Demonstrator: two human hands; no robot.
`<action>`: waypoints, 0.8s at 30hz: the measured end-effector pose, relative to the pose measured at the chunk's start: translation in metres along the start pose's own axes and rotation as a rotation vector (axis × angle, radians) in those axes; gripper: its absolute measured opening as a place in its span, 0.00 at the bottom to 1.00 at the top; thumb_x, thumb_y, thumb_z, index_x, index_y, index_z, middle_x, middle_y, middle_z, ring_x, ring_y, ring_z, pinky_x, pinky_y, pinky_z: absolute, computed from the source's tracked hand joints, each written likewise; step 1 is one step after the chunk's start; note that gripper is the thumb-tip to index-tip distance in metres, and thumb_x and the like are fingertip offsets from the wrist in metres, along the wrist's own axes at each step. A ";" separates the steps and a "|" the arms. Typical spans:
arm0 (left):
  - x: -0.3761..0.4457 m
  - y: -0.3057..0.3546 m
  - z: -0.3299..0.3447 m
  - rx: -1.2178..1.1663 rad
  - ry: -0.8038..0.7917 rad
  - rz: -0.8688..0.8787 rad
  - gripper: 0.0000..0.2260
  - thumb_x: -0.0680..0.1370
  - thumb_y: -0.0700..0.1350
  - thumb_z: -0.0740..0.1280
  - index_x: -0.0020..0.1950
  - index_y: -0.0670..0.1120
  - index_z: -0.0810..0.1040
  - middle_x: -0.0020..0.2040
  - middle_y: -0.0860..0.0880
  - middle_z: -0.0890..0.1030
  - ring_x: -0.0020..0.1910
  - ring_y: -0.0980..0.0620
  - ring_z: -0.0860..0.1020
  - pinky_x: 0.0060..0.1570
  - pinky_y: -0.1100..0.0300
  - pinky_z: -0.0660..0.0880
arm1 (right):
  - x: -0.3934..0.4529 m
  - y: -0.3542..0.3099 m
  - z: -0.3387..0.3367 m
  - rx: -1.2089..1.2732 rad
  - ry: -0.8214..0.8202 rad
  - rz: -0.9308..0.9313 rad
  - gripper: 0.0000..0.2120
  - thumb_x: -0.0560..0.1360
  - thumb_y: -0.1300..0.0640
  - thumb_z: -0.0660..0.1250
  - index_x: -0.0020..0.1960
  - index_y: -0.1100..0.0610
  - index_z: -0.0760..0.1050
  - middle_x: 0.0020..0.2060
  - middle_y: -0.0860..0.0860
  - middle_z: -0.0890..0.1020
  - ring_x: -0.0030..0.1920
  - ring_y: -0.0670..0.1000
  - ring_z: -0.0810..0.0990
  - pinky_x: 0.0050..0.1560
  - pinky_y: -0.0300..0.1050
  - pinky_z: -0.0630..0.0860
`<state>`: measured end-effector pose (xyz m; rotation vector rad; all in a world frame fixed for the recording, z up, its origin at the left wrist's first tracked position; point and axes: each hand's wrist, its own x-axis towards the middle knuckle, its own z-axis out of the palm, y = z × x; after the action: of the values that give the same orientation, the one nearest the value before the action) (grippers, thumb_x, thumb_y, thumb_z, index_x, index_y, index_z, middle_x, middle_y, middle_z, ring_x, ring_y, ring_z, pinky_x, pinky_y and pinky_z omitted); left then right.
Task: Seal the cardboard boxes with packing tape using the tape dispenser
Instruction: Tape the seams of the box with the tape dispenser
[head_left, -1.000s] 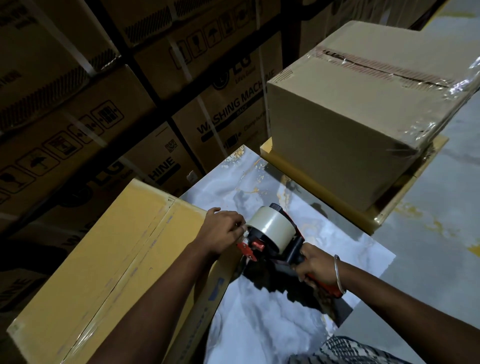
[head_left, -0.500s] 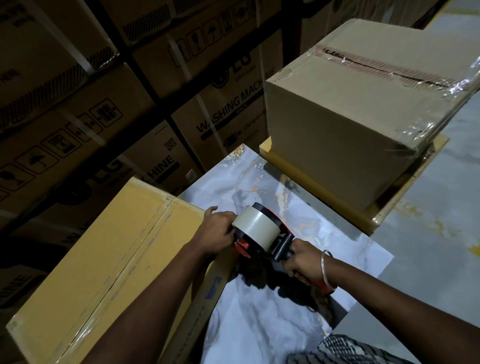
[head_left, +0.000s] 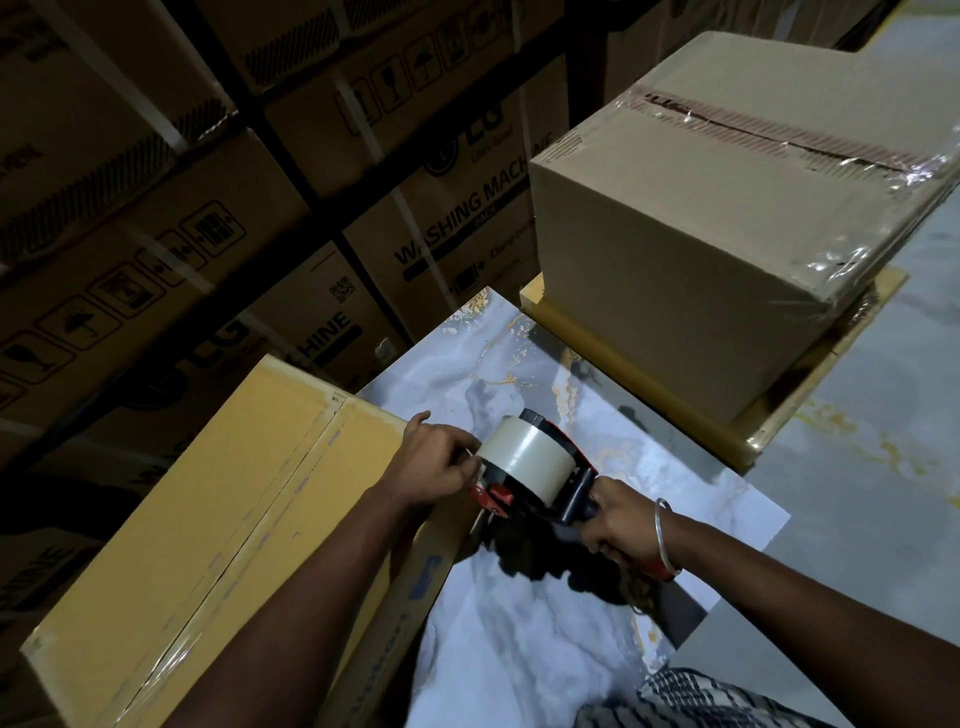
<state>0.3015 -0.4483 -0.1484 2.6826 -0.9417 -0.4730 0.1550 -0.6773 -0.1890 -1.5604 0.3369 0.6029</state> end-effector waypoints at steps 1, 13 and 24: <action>0.000 0.000 0.001 -0.004 -0.003 -0.005 0.20 0.70 0.49 0.58 0.54 0.49 0.85 0.47 0.54 0.85 0.51 0.54 0.80 0.73 0.49 0.50 | 0.001 0.000 0.000 -0.007 0.001 0.007 0.21 0.64 0.71 0.66 0.21 0.51 0.65 0.20 0.51 0.65 0.19 0.51 0.62 0.25 0.40 0.59; -0.002 -0.009 0.008 -0.083 0.083 0.057 0.21 0.69 0.55 0.53 0.41 0.43 0.80 0.40 0.50 0.83 0.43 0.50 0.81 0.71 0.49 0.52 | 0.013 -0.002 0.008 -0.066 0.040 0.041 0.13 0.58 0.65 0.67 0.25 0.53 0.64 0.25 0.56 0.67 0.24 0.53 0.65 0.28 0.45 0.61; 0.004 0.003 -0.002 0.048 -0.063 -0.031 0.20 0.71 0.55 0.59 0.54 0.49 0.83 0.47 0.53 0.84 0.52 0.54 0.78 0.72 0.51 0.54 | 0.007 -0.006 -0.016 -0.049 -0.121 0.020 0.09 0.63 0.63 0.68 0.36 0.67 0.69 0.26 0.58 0.68 0.21 0.52 0.65 0.25 0.41 0.60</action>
<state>0.3033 -0.4527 -0.1460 2.7432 -0.9417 -0.5506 0.1662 -0.6914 -0.1882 -1.5609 0.2480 0.7221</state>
